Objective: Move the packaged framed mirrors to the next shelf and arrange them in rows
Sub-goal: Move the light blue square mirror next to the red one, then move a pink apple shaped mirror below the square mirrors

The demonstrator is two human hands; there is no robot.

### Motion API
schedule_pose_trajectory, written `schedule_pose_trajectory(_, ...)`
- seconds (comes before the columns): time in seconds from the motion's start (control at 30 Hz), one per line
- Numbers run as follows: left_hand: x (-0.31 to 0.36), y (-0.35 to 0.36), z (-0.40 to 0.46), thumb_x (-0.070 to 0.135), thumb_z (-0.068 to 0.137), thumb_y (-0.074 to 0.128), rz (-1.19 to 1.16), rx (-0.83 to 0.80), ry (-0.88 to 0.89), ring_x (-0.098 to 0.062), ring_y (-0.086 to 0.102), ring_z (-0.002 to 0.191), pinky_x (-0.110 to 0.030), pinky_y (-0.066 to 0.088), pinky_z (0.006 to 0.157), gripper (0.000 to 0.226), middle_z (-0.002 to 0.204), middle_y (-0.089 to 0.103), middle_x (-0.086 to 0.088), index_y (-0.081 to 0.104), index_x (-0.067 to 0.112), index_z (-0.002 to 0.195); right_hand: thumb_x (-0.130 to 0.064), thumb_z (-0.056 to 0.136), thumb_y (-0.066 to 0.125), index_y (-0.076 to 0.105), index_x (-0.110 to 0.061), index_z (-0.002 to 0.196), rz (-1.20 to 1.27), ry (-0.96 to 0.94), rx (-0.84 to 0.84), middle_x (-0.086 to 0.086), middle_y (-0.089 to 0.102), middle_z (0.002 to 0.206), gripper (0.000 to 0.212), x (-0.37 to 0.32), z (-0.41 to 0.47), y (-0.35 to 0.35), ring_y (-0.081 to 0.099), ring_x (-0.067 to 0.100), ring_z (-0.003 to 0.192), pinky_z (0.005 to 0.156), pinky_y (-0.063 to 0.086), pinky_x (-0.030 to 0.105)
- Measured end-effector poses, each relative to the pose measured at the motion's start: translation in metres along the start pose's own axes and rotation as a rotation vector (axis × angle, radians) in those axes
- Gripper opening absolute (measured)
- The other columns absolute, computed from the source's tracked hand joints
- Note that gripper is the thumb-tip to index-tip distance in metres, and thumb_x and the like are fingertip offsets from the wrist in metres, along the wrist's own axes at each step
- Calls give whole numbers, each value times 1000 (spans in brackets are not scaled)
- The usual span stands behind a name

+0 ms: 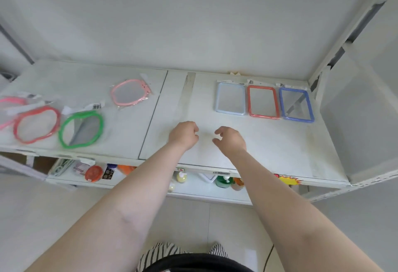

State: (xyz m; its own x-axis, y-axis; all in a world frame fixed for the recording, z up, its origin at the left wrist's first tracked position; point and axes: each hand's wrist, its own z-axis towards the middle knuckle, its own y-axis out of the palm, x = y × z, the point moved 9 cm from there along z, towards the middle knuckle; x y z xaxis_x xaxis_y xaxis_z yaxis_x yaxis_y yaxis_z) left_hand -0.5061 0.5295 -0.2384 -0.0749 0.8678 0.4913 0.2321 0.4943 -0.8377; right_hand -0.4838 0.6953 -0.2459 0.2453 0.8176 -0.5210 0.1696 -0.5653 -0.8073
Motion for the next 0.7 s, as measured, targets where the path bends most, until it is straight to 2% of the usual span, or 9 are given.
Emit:
schedule_pose_trajectory(0.17, -60, -23, -31, 17, 86, 59, -7, 9, -22, -23, 59, 116, -33, 48, 98, 33, 125, 63, -2, 64, 19, 118, -29, 89, 58, 60, -25, 121, -69, -69, -35, -3, 60, 123, 32, -48, -29, 35, 57, 17, 111, 84, 46, 29)
schedule_pose_trajectory(0.33, -150, -55, -72, 16, 86, 58, -12, 27, -47, -22, 58, 116, -32, 48, 95, 34, 125, 62, -1, 62, 21, 119, -28, 89, 59, 61, -25, 120, -96, -96, -72, -2, 61, 119, 31, -102, -64, 94, 60, 20, 92, 81, 48, 29)
schedule_pose_trajectory(0.43, -213, -80, -99, 14, 83, 58, 18, 34, -63, -22, 58, 115, -32, 48, 93, 36, 125, 63, -1, 63, 22, 118, -27, 88, 62, 62, -23, 118, -56, -98, -75, 0, 64, 115, 30, -144, -86, 133, 61, 20, 95, 81, 49, 30)
schedule_pose_trajectory(0.5, -251, -98, -114, 14, 81, 61, 30, 37, -81, -22, 59, 115, -31, 48, 91, 37, 125, 63, 0, 63, 24, 117, -26, 87, 63, 63, -22, 117, -37, -103, -90, 1, 66, 110, 30, -173, -100, 159, 59, 18, 89, 80, 49, 30)
schedule_pose_trajectory(0.63, -308, -132, -136, 19, 82, 63, 18, 77, -86, -23, 58, 117, -30, 46, 92, 33, 125, 63, -1, 64, 23, 115, -25, 88, 62, 63, -21, 116, -14, -115, -91, -8, 61, 81, 28, -228, -122, 199, 57, 13, 69, 70, 44, 26)
schedule_pose_trajectory(0.7, -331, -145, -145, 17, 82, 60, 21, 87, -91, -24, 58, 117, -31, 46, 93, 34, 124, 64, -1, 64, 24, 115, -25, 87, 63, 64, -21, 115, -25, -129, -91, -5, 62, 93, 28, -253, -131, 214, 57, 16, 74, 70, 42, 25)
